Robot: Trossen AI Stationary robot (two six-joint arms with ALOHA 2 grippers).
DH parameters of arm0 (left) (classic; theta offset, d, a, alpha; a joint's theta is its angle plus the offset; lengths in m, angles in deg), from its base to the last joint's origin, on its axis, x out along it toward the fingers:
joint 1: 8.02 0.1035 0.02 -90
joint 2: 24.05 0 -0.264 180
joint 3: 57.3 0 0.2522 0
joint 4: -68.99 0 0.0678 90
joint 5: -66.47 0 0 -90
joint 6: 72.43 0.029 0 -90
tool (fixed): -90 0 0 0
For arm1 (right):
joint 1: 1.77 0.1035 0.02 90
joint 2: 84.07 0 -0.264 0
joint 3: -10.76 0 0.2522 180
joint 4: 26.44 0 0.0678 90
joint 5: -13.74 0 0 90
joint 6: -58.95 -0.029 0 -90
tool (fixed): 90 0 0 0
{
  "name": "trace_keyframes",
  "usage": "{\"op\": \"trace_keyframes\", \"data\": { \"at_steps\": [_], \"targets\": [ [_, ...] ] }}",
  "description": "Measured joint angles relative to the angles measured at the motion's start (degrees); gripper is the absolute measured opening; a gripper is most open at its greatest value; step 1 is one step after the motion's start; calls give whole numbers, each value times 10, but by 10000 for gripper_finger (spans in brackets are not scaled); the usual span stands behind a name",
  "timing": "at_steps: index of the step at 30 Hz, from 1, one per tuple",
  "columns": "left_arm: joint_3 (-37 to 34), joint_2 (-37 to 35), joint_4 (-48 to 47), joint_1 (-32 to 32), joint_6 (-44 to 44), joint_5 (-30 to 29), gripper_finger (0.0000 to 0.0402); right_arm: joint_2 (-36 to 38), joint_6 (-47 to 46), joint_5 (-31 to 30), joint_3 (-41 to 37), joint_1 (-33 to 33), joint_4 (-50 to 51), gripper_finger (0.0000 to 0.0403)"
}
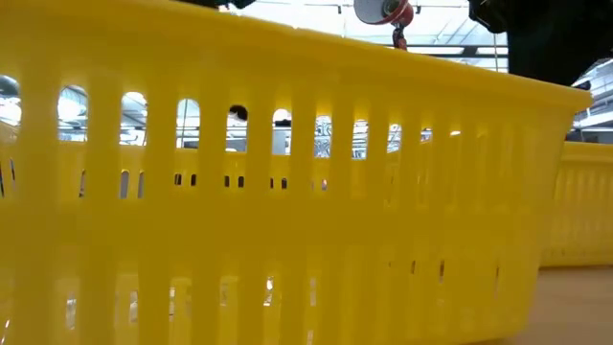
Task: Stack baskets by color
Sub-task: Stack the left yellow bin on the right yellow bin
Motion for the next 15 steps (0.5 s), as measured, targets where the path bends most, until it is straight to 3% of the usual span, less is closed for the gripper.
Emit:
{"op": "trace_keyframes", "data": {
  "at_steps": [11,15],
  "targets": [
    [90,61,-67,-40,-95,0,205,-4,21,-43,2,15,-4,126],
    [130,69,-156,-60,-19,2,218,-4,40,-63,2,25,5,126]
  ]
}}
